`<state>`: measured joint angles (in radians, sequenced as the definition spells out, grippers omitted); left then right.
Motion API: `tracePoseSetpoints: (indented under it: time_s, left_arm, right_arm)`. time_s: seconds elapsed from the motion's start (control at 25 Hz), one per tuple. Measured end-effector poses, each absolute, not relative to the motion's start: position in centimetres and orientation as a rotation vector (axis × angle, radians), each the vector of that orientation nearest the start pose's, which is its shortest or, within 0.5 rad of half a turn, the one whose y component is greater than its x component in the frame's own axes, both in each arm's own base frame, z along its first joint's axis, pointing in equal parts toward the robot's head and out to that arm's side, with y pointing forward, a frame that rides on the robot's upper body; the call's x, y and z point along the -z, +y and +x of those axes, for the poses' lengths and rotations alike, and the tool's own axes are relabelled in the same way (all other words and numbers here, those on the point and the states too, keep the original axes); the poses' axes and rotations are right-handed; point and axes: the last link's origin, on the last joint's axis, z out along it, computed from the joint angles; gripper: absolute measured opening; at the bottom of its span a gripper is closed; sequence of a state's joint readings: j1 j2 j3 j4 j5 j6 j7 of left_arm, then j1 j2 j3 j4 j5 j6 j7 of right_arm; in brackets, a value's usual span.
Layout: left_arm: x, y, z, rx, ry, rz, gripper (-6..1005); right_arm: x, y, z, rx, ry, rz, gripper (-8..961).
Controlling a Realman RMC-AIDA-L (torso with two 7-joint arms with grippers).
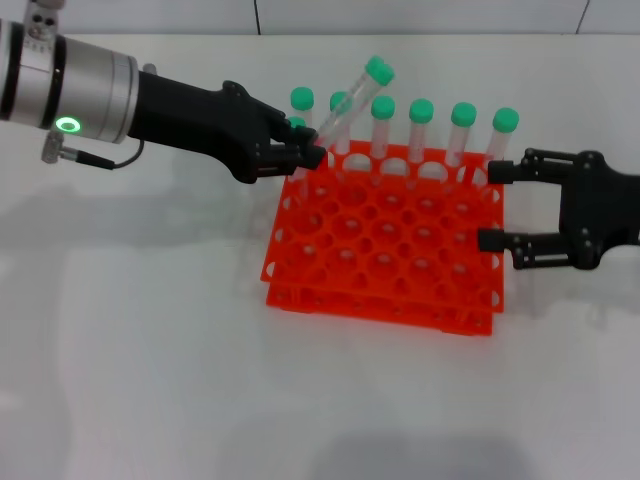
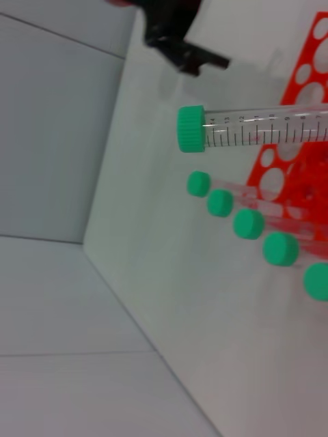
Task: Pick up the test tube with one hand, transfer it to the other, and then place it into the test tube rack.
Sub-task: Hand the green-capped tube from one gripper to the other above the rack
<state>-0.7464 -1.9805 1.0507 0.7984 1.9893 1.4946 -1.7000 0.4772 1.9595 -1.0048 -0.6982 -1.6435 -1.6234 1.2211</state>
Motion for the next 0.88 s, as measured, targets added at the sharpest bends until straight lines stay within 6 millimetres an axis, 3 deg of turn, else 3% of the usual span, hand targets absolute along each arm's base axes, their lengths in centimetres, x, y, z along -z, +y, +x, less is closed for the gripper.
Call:
tracePoseSetpoints:
  time_s: [0.4, 0.88]
  left_arm:
    - [0.1, 38.5, -17.7, 0.341, -0.307, -2.998, 194]
    - [1.2, 38.1, -17.3, 0.397, -0.174, -3.000, 195]
  right_arm:
    - [-3.6, 35.6, 22.2, -0.777, 0.339, -2.803, 810]
    - [-2.4, 35.9, 21.0, -0.965, 0.475, -2.730, 810]
